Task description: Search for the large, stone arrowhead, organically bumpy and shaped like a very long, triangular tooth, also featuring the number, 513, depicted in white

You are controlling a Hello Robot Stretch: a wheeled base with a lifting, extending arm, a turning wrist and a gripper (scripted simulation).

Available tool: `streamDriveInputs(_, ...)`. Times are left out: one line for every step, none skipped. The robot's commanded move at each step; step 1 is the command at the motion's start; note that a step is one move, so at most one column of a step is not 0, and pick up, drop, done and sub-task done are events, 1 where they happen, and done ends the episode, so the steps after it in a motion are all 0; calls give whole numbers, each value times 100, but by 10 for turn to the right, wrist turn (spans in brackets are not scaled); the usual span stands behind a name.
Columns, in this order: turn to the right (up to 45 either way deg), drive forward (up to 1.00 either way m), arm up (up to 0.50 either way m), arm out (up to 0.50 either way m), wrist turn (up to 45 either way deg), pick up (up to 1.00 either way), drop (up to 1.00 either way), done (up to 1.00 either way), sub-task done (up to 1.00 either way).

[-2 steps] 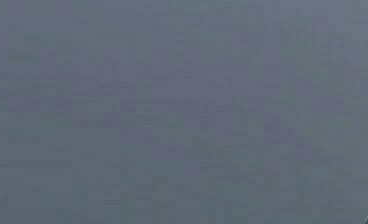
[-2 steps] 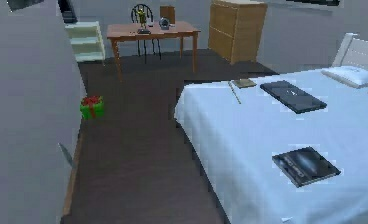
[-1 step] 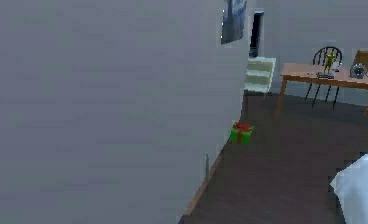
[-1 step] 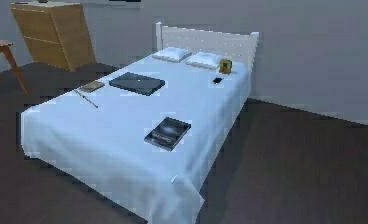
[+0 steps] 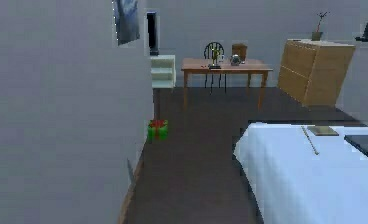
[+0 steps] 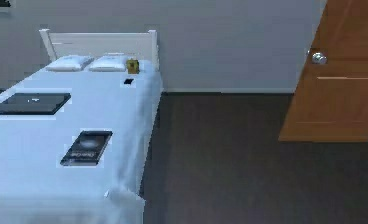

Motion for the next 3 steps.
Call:
streamDriveInputs(0, 100, 0, 0, 0, 0, 0, 0, 0)
streamDriveInputs(0, 100, 0, 0, 0, 0, 0, 0, 0)
streamDriveInputs(0, 70, 0, 0, 0, 0, 0, 0, 0)
